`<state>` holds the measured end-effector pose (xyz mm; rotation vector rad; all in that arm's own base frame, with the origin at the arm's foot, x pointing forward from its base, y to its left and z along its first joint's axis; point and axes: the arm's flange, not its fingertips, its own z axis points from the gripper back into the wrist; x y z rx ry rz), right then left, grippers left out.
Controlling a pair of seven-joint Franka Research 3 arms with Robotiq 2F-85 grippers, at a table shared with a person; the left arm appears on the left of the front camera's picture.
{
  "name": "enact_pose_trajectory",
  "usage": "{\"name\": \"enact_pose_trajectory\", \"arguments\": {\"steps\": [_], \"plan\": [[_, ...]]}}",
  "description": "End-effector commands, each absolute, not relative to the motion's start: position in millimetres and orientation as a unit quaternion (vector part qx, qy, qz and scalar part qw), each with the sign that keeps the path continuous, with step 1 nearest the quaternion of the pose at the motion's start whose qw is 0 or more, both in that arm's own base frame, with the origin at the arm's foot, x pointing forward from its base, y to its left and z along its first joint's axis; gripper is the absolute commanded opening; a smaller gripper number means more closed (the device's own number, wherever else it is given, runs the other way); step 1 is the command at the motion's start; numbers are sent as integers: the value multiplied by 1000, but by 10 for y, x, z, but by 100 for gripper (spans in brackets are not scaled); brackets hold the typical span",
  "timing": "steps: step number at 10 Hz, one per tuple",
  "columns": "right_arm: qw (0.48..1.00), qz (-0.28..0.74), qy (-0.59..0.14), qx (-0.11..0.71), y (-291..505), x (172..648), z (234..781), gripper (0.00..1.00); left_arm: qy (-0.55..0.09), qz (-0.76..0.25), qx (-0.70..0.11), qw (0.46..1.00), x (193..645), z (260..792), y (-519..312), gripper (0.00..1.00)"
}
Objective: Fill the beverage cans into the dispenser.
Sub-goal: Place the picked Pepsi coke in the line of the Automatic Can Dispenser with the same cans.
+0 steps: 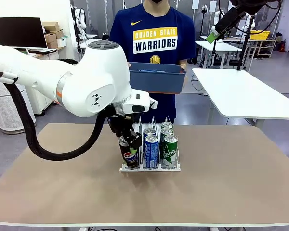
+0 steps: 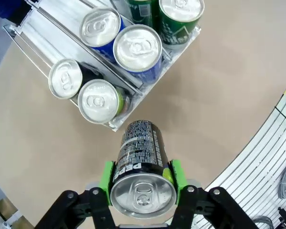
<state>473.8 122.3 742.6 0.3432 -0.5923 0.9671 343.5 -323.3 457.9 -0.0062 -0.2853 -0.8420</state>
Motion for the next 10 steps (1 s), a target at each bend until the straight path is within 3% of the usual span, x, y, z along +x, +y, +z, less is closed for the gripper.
{"name": "enact_pose_trajectory", "arguments": {"steps": [1, 4, 10], "plan": [[825, 459, -284, 165, 1211, 4731, 7422, 100, -131, -407, 0, 904, 3386, 4576, -3230, 58], [825, 459, -284, 165, 1211, 4731, 7422, 100, -138, -351, 49, 925, 3471, 4655, -3332, 58], [825, 459, -284, 165, 1211, 4731, 7422, 100, -122, -336, 14, 934, 3809, 4478, -3371, 58]]}}
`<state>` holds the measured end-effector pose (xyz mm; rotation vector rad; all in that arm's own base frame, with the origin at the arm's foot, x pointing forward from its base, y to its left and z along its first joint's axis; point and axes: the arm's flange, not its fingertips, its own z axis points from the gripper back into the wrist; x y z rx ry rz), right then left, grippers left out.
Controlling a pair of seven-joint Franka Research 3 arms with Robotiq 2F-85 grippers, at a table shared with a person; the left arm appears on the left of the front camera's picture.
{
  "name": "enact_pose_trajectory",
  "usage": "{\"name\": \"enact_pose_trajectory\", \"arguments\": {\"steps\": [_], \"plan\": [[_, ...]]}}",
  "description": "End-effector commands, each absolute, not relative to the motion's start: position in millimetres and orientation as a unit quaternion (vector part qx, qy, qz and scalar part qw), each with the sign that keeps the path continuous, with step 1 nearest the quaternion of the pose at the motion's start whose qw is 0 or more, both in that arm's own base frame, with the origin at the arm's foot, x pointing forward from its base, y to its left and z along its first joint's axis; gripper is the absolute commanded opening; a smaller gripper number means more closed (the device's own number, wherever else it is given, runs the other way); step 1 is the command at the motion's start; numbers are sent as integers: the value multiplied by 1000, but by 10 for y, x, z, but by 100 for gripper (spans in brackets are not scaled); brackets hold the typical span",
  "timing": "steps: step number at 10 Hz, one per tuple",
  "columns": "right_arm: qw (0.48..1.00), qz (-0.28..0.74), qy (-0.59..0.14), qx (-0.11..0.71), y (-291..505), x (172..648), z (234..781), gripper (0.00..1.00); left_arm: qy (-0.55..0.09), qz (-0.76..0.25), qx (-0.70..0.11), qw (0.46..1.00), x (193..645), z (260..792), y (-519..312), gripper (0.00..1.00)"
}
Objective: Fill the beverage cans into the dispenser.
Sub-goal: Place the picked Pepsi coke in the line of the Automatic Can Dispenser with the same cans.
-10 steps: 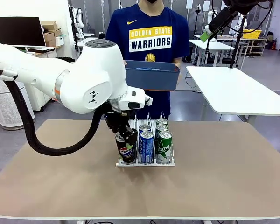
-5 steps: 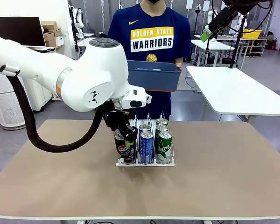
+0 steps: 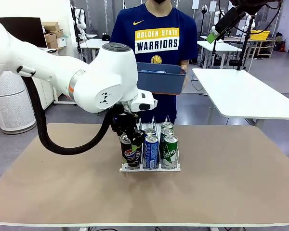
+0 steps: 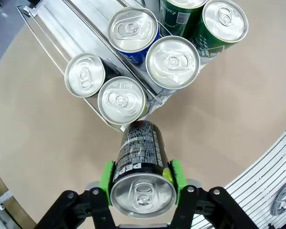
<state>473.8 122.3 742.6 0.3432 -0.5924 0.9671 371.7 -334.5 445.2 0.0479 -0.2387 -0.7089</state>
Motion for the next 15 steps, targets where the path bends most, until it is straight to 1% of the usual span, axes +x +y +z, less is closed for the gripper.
{"name": "enact_pose_trajectory", "arguments": {"steps": [1, 6, 11, 15], "plan": [[825, 459, -284, 165, 1211, 4731, 7422, 100, -121, -335, 17, 934, 3843, 4447, -3330, 58], [825, 459, -284, 165, 1211, 4731, 7422, 100, -144, -313, -8, 939, 4150, 4378, -3291, 58], [825, 459, -284, 165, 1211, 4731, 7422, 100, -148, -311, -52, 937, 4306, 4289, -3313, 58], [825, 459, -284, 165, 1211, 4731, 7422, 100, -167, -292, -40, 941, 4388, 4245, -3283, 58]]}}
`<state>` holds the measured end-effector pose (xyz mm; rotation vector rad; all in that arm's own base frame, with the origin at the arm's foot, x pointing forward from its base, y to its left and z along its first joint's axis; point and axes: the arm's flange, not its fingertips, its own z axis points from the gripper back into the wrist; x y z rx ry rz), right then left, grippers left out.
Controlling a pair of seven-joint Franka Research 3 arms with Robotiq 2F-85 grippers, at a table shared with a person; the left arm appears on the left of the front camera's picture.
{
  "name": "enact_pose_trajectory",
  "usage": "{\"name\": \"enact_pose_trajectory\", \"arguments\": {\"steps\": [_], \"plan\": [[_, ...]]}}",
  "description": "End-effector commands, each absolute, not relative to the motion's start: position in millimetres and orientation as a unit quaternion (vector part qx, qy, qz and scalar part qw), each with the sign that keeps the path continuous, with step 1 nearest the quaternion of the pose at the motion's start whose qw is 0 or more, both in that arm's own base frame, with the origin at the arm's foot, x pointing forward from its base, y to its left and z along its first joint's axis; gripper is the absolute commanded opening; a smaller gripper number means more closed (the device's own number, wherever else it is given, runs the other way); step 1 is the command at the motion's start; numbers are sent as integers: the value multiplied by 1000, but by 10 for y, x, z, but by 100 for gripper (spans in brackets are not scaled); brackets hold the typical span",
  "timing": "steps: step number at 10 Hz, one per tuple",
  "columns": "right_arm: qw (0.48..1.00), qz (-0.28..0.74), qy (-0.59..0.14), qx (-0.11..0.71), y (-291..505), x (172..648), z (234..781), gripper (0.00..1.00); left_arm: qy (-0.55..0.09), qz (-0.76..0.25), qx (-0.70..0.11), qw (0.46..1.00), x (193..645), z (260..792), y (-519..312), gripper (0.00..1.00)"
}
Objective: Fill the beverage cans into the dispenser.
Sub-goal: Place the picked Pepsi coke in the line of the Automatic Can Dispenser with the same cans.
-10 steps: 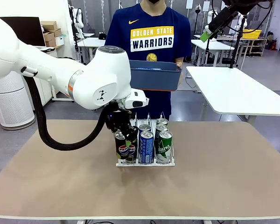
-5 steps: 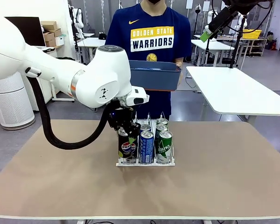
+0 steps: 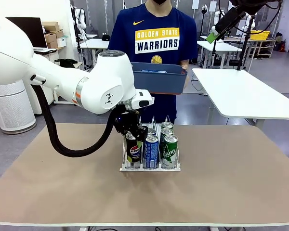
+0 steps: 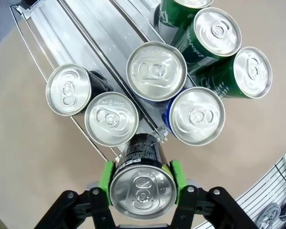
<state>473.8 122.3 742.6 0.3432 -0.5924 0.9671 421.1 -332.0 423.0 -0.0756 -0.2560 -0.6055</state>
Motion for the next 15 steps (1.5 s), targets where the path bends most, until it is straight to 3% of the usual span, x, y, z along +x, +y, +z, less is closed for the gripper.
{"name": "enact_pose_trajectory", "arguments": {"steps": [1, 5, 10, 15], "plan": [[825, 459, -284, 165, 1211, 4731, 7422, 100, -171, -291, -36, 941, 4419, 4225, -3289, 58], [825, 459, -284, 165, 1211, 4731, 7422, 100, -179, -281, -10, 943, 4591, 4155, -3250, 58], [825, 459, -284, 165, 1211, 4731, 7422, 100, -131, -305, -48, 942, 4558, 3906, -3354, 58], [825, 459, -284, 165, 1211, 4731, 7422, 100, -116, -301, -33, 946, 4472, 3826, -3357, 61]]}}
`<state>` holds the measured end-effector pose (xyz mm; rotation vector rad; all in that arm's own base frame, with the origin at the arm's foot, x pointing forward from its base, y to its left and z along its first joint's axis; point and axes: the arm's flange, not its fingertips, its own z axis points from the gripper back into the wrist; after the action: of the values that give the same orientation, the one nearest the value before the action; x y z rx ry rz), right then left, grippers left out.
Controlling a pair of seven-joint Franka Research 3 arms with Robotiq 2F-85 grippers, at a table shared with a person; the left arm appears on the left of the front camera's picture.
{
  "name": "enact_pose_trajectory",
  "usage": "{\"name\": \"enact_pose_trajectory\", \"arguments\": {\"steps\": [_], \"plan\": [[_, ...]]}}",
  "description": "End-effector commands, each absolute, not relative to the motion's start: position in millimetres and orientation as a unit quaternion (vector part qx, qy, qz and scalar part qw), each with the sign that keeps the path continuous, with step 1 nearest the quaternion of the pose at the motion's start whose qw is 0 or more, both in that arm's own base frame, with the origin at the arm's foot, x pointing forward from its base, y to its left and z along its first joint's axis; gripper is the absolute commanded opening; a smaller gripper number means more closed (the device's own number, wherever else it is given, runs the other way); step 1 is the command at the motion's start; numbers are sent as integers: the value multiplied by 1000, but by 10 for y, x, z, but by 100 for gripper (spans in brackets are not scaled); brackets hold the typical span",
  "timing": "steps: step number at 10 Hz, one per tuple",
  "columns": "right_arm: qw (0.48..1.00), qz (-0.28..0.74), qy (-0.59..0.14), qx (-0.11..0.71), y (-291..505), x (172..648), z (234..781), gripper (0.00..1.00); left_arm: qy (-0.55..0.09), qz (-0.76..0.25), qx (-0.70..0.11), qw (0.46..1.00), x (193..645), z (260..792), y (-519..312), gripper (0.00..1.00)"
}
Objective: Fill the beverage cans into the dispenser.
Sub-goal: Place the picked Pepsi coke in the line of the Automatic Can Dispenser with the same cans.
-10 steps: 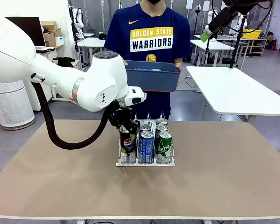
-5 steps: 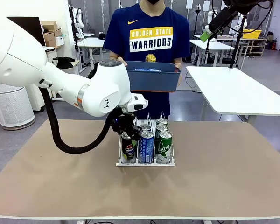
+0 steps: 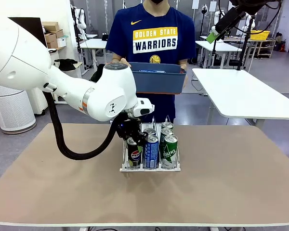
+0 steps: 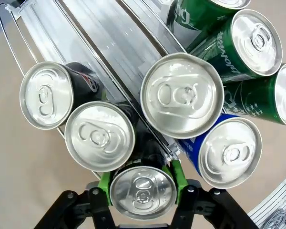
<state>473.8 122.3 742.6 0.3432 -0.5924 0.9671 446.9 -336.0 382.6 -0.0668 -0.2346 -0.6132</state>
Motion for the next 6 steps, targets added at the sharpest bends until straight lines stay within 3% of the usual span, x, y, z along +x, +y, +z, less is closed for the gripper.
{"name": "enact_pose_trajectory", "arguments": {"steps": [1, 2, 3, 5, 6], "plan": [[825, 459, -284, 165, 1211, 4731, 7422, 100, -120, -303, -29, 945, 4414, 3898, -3333, 77], [825, 459, -284, 165, 1211, 4731, 7422, 100, -127, -297, -24, 946, 4360, 4009, -3327, 80], [825, 459, -284, 165, 1211, 4731, 7422, 100, -136, -292, -13, 946, 4296, 4120, -3310, 96], [825, 459, -284, 165, 1211, 4731, 7422, 100, -157, -296, -7, 942, 4131, 4311, -3296, 100], [825, 459, -284, 165, 1211, 4731, 7422, 100, -136, -300, -26, 944, 4380, 4152, -3329, 100]]}}
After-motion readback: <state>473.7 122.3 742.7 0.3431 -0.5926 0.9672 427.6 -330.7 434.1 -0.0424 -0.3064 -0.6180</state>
